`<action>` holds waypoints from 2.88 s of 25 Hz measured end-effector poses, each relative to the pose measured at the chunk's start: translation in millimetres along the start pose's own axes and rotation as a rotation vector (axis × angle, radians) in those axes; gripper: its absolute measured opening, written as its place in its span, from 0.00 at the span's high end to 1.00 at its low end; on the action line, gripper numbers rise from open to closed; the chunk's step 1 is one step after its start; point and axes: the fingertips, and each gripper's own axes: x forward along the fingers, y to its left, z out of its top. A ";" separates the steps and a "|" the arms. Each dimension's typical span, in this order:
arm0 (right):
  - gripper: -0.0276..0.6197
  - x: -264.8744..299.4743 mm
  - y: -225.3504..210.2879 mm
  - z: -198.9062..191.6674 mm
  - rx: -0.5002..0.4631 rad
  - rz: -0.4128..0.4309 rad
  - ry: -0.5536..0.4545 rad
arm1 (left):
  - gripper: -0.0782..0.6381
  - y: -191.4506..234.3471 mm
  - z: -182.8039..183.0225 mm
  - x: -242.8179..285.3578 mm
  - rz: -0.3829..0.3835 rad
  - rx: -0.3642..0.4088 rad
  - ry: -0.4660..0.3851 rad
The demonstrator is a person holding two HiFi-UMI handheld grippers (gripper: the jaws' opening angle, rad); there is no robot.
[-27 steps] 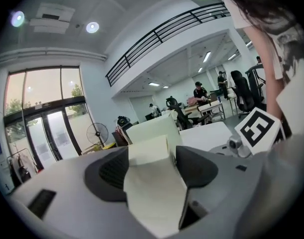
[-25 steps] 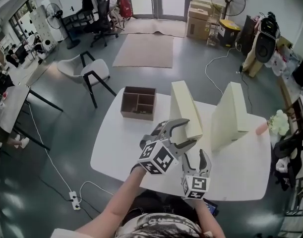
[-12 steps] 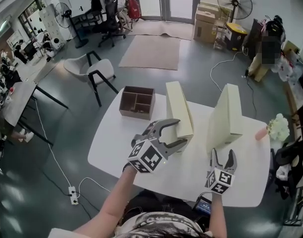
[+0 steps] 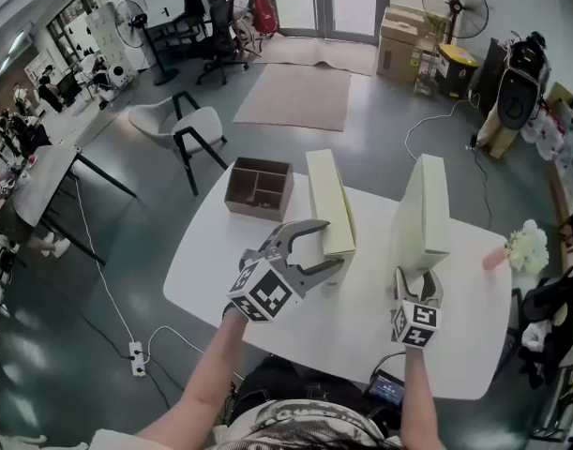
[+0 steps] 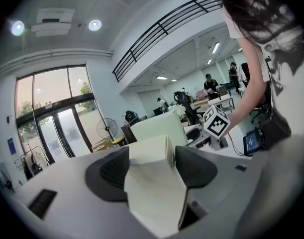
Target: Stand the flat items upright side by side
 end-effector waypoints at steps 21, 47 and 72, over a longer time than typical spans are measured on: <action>0.49 15.1 133.2 4.5 -0.070 0.237 0.006 | 0.48 9.1 -12.2 -9.7 -0.213 0.129 -0.014; 0.49 41.1 205.9 15.8 0.059 -0.084 -0.012 | 0.49 59.8 -53.1 -34.9 -0.448 0.377 0.008; 0.48 -0.1 210.4 -2.8 0.171 -0.015 0.013 | 0.48 65.2 -53.3 -84.0 -0.204 -0.041 -0.223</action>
